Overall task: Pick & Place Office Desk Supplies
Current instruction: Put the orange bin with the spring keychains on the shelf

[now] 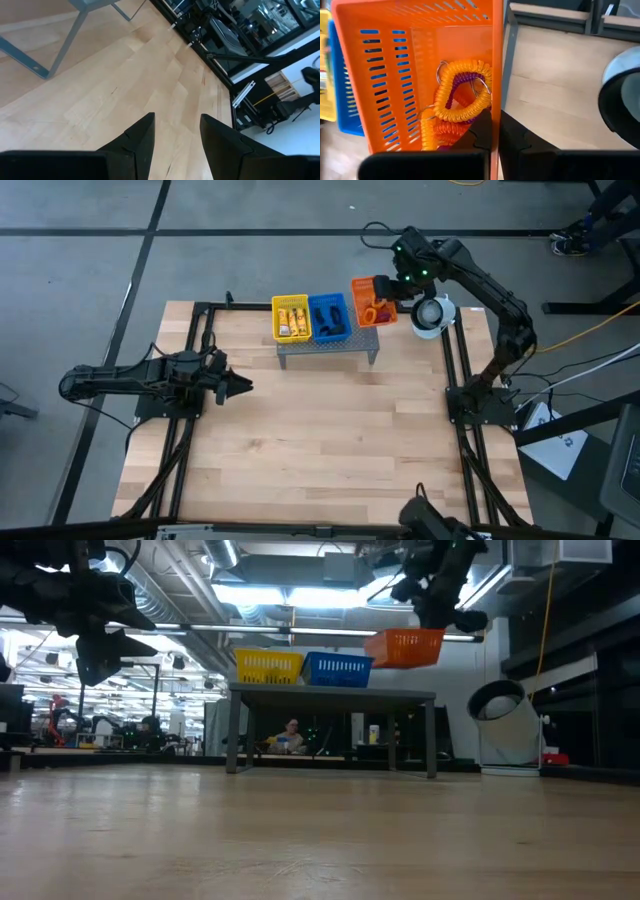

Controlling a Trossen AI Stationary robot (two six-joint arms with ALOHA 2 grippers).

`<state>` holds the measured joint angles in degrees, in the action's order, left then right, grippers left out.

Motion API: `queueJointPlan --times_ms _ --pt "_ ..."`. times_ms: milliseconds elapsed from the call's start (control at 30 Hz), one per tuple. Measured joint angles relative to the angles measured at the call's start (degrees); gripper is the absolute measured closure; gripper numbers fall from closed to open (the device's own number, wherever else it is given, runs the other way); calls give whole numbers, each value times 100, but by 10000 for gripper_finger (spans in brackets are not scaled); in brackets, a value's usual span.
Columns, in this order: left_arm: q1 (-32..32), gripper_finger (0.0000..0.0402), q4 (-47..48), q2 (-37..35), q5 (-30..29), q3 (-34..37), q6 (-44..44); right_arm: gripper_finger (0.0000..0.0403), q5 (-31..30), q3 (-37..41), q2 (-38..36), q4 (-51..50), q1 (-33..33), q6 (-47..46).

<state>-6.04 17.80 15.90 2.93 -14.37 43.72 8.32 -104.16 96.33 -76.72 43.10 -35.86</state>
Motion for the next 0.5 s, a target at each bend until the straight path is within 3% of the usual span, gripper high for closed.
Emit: queueJointPlan --times_ms 500 --pt "0 247 1 0 120 0 68 393 330 0 809 264 29 200"
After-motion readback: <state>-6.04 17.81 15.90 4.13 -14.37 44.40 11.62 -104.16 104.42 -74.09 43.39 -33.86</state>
